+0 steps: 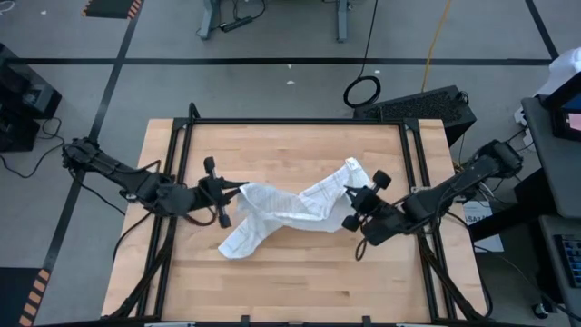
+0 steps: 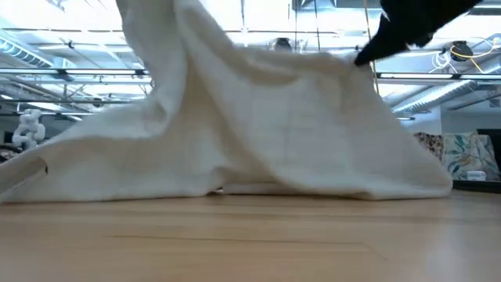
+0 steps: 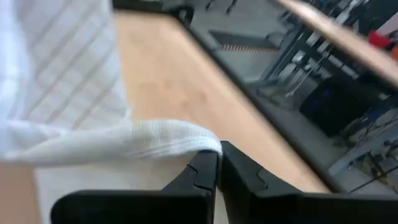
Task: Roll towel
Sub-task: Fold the white towel
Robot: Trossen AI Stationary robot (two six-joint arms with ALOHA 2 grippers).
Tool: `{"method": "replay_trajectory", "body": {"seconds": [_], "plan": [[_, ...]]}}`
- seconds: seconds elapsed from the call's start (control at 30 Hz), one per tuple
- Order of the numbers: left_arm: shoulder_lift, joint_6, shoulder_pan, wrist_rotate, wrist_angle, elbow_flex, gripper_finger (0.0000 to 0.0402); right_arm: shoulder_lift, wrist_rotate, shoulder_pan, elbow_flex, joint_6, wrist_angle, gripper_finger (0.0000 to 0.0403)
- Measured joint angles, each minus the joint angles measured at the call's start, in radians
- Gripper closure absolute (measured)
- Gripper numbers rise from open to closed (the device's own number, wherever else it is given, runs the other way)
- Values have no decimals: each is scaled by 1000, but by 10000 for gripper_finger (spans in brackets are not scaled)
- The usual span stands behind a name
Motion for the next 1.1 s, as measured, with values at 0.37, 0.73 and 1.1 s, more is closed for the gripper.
{"method": "replay_trajectory", "body": {"seconds": [0.37,0.73,1.1], "plan": [[39,-89,77,15,-37,-25,394,111,-191,3,0,49,45,317],[123,-108,146,39,-38,-25,394,91,-338,11,0,-170,297,220],[175,-110,188,47,-29,-25,394,214,-209,12,0,-217,412,185]]}}
